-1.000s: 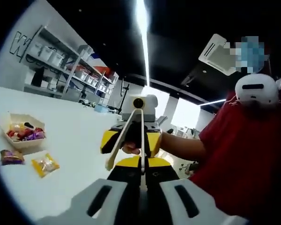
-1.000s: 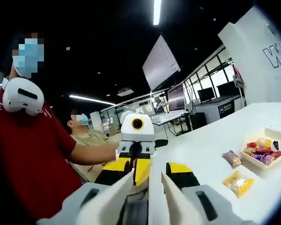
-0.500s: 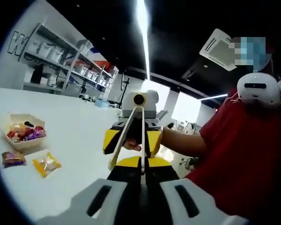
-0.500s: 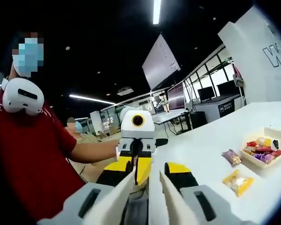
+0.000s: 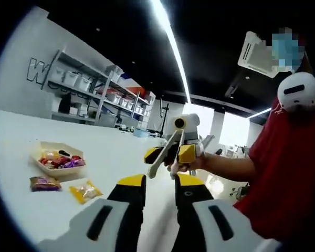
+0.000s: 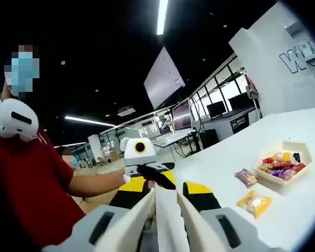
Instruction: Place the target food into the container with the food tongs after gripping and lifting it, then release it inside without dropping or visibly crushing the food.
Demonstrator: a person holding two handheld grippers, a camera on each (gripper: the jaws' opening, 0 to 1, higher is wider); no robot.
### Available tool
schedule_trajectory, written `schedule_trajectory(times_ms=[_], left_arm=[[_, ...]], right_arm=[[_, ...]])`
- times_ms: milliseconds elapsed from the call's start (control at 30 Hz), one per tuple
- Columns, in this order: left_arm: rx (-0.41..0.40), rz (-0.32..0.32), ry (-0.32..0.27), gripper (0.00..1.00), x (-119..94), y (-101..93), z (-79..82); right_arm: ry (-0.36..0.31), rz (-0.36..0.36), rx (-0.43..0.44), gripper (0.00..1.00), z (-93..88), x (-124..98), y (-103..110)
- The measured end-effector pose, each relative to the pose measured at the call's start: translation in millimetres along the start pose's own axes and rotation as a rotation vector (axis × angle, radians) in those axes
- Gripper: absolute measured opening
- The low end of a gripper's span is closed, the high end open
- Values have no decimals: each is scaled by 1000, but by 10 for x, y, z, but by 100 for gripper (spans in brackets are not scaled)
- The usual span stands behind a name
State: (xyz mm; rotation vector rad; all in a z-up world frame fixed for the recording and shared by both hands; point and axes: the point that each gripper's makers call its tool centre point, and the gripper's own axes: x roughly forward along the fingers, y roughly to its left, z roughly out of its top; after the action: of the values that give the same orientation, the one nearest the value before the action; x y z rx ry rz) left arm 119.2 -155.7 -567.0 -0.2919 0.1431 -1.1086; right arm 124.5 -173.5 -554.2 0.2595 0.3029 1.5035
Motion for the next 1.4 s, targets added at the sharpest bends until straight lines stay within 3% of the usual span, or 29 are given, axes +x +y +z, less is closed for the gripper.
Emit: schedule_trajectory(times_ms=[100,233,300,333,433,500,667,900,1033,1267,1400], left_arm=[[-21,33,-16,14,-56,47,-16],[-29,164,-58,13,-163,201,-124],[-82,229,-77,22,-191,294,-169],[-96,281,-92,33,-214,382,-192],[-60,359,-123,53,-273,512,-197],[-50,375,-112,58,-283,537,-219],[-38,397,-123,68,-292,586,-187],[10,510,-15,89,-341,765,-357],[104,584,74,90,-413,846,-448],[100,633,173,98,-475,898,-651],[82,640,179,99,-489,907,-677]], right_arm=[[19,-38,-5,21,-53,23,-91],[21,-115,9,21,-104,25,-271],[15,-143,19,21,-114,23,-348],[10,-165,22,21,-115,21,-402],[15,-204,45,21,-150,16,-528],[25,-251,36,21,-179,4,-623],[33,-276,36,22,-205,2,-705],[74,-321,-6,23,-302,17,-815],[91,-361,-19,23,-335,15,-922],[117,-427,-78,23,-351,30,-1091],[130,-445,-91,23,-360,46,-1157]])
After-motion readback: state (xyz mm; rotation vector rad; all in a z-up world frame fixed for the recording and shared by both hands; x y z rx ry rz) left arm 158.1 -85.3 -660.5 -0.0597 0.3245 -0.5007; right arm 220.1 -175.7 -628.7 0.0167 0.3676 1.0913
